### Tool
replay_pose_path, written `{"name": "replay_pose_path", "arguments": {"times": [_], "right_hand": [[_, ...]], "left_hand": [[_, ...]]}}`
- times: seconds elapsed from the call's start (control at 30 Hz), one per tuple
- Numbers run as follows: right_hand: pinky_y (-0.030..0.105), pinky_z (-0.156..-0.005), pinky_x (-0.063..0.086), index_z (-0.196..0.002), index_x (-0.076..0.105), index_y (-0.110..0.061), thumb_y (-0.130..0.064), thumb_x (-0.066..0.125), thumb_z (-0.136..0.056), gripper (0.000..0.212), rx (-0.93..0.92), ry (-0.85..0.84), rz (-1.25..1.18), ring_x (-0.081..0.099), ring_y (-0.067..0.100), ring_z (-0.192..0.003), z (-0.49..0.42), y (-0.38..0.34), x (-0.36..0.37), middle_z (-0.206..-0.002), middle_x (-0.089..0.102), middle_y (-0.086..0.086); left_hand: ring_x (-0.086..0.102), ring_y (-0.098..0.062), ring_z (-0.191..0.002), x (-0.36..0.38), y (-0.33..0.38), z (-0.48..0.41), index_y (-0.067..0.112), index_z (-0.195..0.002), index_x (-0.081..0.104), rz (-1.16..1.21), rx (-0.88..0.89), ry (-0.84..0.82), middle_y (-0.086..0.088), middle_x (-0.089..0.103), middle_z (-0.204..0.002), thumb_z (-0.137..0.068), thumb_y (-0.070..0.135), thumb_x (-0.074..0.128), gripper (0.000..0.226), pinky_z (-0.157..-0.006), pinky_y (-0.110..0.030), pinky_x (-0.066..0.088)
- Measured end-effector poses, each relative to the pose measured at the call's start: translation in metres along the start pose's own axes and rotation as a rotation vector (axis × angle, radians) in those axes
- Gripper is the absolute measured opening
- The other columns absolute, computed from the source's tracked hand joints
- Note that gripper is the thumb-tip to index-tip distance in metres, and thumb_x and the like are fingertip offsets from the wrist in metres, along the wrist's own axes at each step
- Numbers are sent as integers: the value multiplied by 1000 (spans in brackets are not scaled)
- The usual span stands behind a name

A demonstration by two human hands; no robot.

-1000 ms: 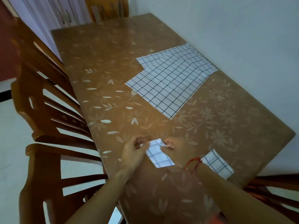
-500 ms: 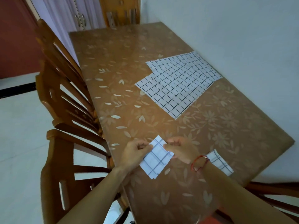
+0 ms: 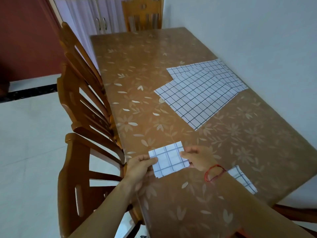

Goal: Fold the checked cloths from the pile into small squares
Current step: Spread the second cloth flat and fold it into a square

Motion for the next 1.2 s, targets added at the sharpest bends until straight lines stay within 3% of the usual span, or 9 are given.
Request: {"name": "replay_pose_path", "arguments": {"times": [0.1,0.23,0.33,0.7,0.87,0.93,1.0,1.1,1.2], "right_hand": [[38,-70,61,-72,69,-15,-10,72,-80,10,25,8,-18,71,27,-84,-7,5,2,-87,72,14],[40,-72,60,-75,72,-16,-9,67,-85,13,47,-13,-8,72,25,-83,-19,7,7,-85,74,10],[37,-69,60,-71,71,-21,-7,65,-84,20,45,20,36,71,22,-79,-34,8,6,-79,72,5],[40,-74,59,-65,71,-30,-6,68,-79,28,13,78,125,70,19,-76,-103,15,15,-69,71,-7],[20,-60,54,-75,75,-26,-3,64,-80,26,-45,66,210,64,7,-66,-115,7,29,-61,65,-18],[14,-54,48,-77,77,-20,-4,64,-78,21,-73,74,252,64,11,-65,-120,6,33,-62,67,-13],[22,-64,53,-78,75,-9,-4,64,-78,12,-93,92,305,65,20,-71,-123,6,35,-72,71,5],[36,-79,55,-83,77,-10,-5,65,-79,13,-81,94,319,66,19,-76,-126,6,40,-78,72,7],[27,-74,53,-86,77,-11,-3,64,-80,16,-112,80,329,67,21,-85,-126,2,43,-86,73,12]], "left_hand": [[69,-23,-64,-6,-4,-3,-6,-94,70,-7,3,56,-18,70,-77,-86,3,70,12,-43,-19,48],[74,-26,-78,-12,-7,-19,1,-97,71,-51,16,105,-12,75,-86,-86,5,70,12,-67,-36,60],[74,-26,-79,-12,-7,-32,3,-96,71,-54,5,135,-11,76,-86,-86,0,69,11,-71,-37,61],[71,-20,-77,-21,3,-89,13,-72,69,-249,67,385,-2,72,-75,-73,4,79,14,-70,-33,60],[72,-20,-66,-27,4,-102,17,-70,69,-331,66,406,-1,73,-70,-75,5,76,14,-62,-42,61],[71,-20,-62,-32,4,-105,18,-72,70,-363,66,420,0,73,-69,-75,8,77,12,-62,-41,61],[70,-17,-58,-35,6,-107,20,-72,70,-416,85,428,2,72,-67,-73,10,77,12,-66,-38,61],[69,-17,-57,-36,7,-109,20,-72,70,-464,96,429,1,71,-65,-74,10,77,12,-67,-37,61],[70,-17,-61,-38,7,-111,18,-76,73,-495,112,439,2,72,-69,-75,10,76,9,-68,-38,60]]}}
Point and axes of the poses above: each hand's wrist, its own z-axis away from the middle knuckle, its own x-axis out of the palm, y = z × x, the point moved 8 cm from there along -z, towards the middle knuckle
